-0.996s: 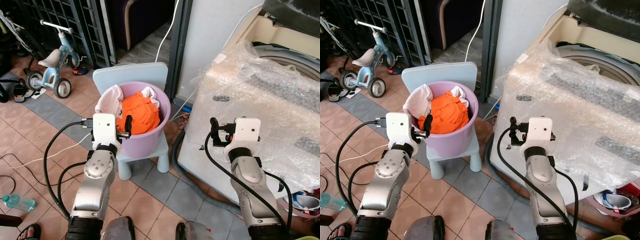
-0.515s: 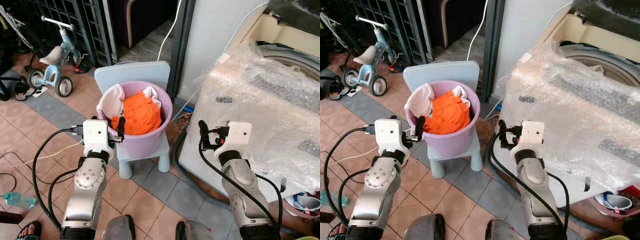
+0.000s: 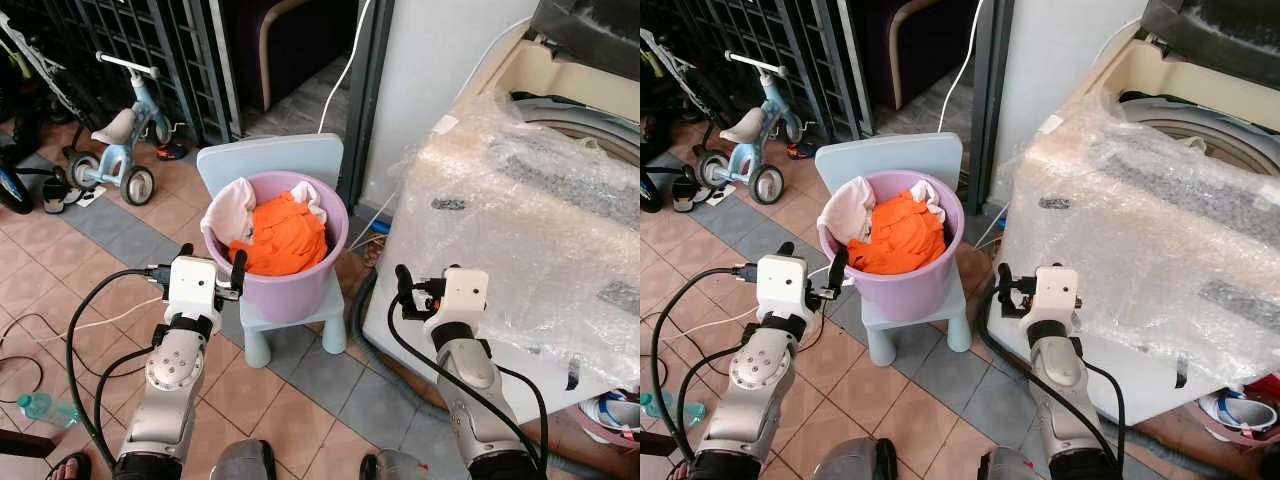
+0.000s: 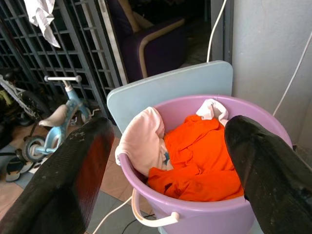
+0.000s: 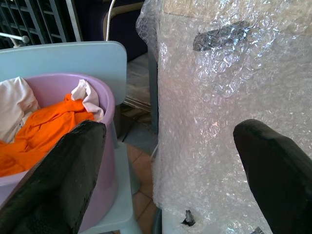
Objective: Clothes washing
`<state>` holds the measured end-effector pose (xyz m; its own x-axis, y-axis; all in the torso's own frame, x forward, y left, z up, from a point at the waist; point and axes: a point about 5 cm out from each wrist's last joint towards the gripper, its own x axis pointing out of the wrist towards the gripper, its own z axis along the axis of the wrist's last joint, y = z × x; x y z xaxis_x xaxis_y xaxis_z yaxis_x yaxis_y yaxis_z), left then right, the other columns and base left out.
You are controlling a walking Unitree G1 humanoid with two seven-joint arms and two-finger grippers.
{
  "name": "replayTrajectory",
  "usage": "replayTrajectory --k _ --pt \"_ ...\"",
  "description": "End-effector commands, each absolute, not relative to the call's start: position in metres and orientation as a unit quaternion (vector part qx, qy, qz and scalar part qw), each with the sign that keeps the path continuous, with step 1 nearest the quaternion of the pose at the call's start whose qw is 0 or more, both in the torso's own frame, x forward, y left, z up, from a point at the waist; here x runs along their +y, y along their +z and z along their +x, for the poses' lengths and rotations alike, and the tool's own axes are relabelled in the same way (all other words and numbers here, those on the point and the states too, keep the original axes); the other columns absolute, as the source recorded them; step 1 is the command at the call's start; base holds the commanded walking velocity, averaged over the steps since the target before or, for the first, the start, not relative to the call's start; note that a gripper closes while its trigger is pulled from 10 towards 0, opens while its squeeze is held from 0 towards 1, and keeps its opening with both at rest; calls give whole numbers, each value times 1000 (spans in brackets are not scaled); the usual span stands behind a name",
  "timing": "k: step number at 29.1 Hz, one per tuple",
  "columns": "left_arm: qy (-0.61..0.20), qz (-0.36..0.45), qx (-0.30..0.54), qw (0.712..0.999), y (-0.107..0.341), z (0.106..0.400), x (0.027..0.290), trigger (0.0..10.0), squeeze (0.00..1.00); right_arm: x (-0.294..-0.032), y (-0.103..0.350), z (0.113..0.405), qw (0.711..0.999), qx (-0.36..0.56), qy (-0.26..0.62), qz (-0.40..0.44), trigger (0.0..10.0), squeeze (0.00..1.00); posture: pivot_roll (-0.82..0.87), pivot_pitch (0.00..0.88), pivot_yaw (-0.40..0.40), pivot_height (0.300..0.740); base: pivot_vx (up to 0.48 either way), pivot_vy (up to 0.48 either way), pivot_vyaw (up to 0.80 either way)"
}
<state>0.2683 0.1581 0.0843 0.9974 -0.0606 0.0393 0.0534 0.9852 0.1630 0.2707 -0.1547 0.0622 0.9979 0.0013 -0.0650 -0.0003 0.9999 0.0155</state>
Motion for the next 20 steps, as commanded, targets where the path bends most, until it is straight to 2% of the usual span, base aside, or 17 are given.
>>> replayTrajectory --k 1,6,10,14,17,20 --pt "-18 80 -23 996 84 269 162 10000 0 -153 62 271 1000 26 -2 9 10000 0 -2 25 54 740 0 0 0" --pt "-18 93 -13 995 82 266 164 10000 0 -148 64 273 1000 19 17 6 10000 0 3 45 48 740 0 0 195" --pt "-25 96 -17 995 86 267 162 10000 0 -144 68 275 999 7 36 -8 10000 0 14 58 28 740 0 0 800" --pt "-3 64 2 998 88 268 165 10000 0 -147 74 273 999 0 40 -8 10000 0 18 80 5 740 0 0 800" --pt "-2 56 4 998 89 266 166 10000 0 -151 74 270 999 3 35 4 10000 0 13 85 -11 740 0 345 583" --pt "5 48 15 999 87 265 167 10000 0 -152 75 269 999 2 46 -2 10000 0 16 83 -16 740 0 456 0"
